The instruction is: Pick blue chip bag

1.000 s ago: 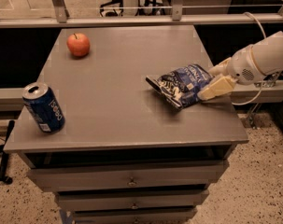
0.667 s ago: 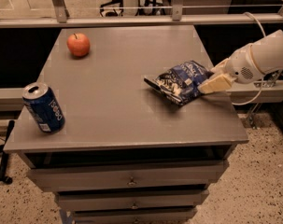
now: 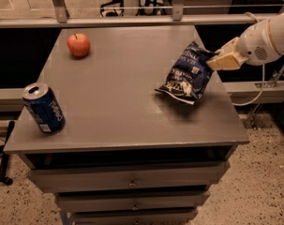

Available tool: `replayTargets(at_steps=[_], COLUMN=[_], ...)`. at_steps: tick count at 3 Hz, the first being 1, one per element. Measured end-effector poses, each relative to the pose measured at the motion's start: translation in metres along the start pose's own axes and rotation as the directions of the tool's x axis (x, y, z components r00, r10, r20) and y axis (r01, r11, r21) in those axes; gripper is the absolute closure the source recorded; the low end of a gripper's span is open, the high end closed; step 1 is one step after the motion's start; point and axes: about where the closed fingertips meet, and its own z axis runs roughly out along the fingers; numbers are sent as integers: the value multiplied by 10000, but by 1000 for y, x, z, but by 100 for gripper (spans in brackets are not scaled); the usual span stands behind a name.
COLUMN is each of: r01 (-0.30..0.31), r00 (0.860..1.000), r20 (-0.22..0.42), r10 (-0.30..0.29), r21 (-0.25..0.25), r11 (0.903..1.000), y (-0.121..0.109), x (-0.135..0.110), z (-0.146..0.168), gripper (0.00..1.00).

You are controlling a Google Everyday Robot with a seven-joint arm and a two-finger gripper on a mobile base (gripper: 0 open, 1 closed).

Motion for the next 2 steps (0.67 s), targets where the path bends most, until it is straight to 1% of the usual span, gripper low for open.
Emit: replayTargets(at_steps=[1, 2], r01=[-646, -707], r00=[9939, 9920], r20=[926, 1088], r10=[595, 645], r21=[525, 535], r11=[9965, 9961], y=[-17, -18], x=[-12, -16], z=[-32, -36], gripper=[100, 100])
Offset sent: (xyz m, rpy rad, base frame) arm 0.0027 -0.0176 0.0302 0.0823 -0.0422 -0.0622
